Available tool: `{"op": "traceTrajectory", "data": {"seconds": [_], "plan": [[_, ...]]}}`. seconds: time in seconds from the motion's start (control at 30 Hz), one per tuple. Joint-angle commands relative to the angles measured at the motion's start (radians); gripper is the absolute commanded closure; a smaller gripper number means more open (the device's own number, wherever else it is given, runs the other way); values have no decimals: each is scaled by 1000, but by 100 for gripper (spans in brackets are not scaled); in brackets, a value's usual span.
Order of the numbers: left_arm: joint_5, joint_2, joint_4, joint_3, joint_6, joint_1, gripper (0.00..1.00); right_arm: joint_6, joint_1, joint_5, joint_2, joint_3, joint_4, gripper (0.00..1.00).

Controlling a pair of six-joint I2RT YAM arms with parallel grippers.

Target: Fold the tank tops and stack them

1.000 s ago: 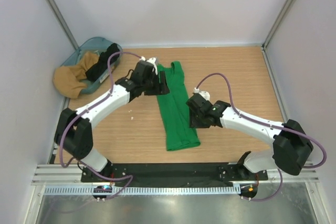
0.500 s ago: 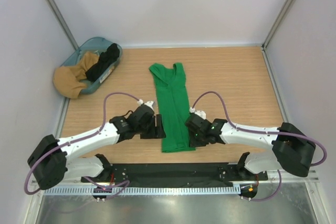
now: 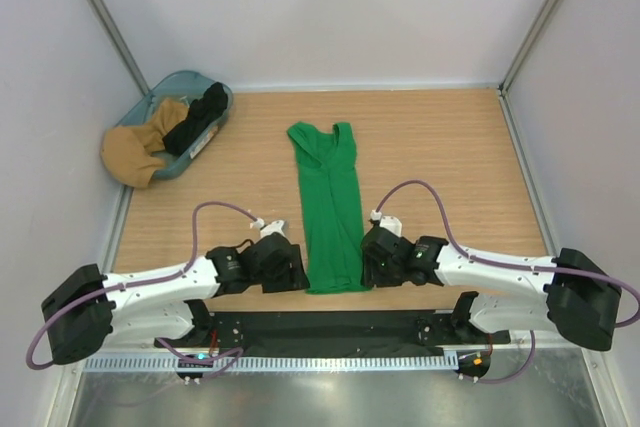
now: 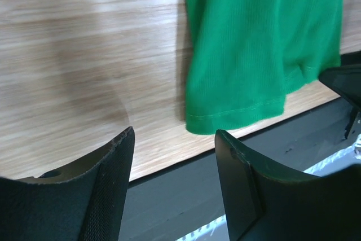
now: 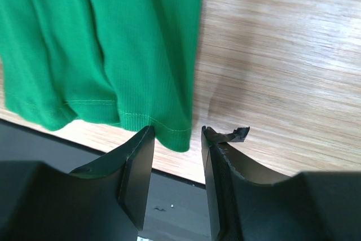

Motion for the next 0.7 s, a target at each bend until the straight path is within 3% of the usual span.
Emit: {"op": "traceTrajectory", "data": {"seconds": [0.0, 0.23, 0.33, 0.43, 0.53, 0.57, 0.67], "plan": [[-52, 16, 78, 11, -64, -42, 39, 2, 5, 28, 14, -10, 13, 54], [-38, 140, 214, 11, -104, -75, 37, -3, 7, 27, 40, -32, 53, 54], [-35, 186, 252, 8, -114, -79, 42, -12, 5, 19, 55, -29, 67, 57], [-24, 221, 282, 8, -124, -90, 65, -23, 7, 2, 60, -23, 76, 64], [-20, 246, 302, 13, -136, -113, 72, -32, 5, -24, 60, -16, 78, 71], [-20, 247, 303, 17, -142, -121, 79, -36, 8, -29, 59, -13, 72, 74], [-27, 244, 302, 22, -157, -148, 98, -36, 14, -30, 39, 0, 46, 96]]}}
